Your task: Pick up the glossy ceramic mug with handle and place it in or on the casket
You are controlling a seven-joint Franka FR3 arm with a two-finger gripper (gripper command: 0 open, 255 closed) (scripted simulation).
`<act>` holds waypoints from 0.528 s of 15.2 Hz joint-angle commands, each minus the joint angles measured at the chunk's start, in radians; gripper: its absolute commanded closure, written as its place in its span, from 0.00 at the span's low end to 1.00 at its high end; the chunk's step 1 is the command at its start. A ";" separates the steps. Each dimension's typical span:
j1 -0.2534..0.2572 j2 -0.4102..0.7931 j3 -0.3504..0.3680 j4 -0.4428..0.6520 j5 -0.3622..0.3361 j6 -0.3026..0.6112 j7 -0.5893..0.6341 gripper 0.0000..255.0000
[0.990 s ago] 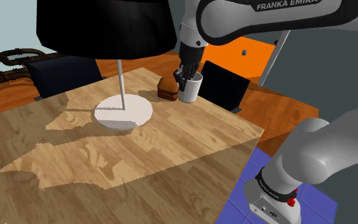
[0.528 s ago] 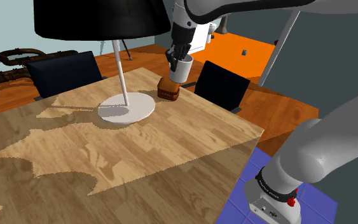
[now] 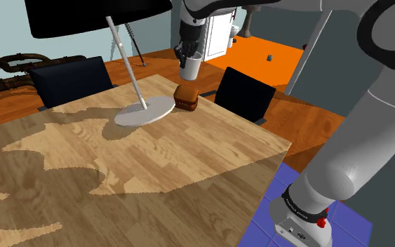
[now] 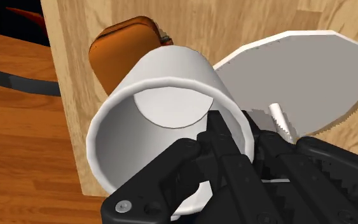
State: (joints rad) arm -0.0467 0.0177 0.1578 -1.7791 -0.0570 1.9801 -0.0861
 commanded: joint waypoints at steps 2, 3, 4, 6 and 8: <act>-0.013 0.125 -0.014 0.139 -0.014 -0.092 -0.025 1.00; -0.016 0.164 -0.018 0.193 -0.018 -0.106 -0.034 1.00; -0.019 0.205 -0.022 0.249 -0.021 -0.122 -0.042 1.00; -0.024 0.290 -0.029 0.373 -0.028 -0.160 -0.059 1.00; -0.027 0.336 -0.032 0.428 -0.032 -0.169 -0.067 1.00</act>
State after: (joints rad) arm -0.0702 0.3330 0.1280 -1.3752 -0.0876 1.8133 -0.1457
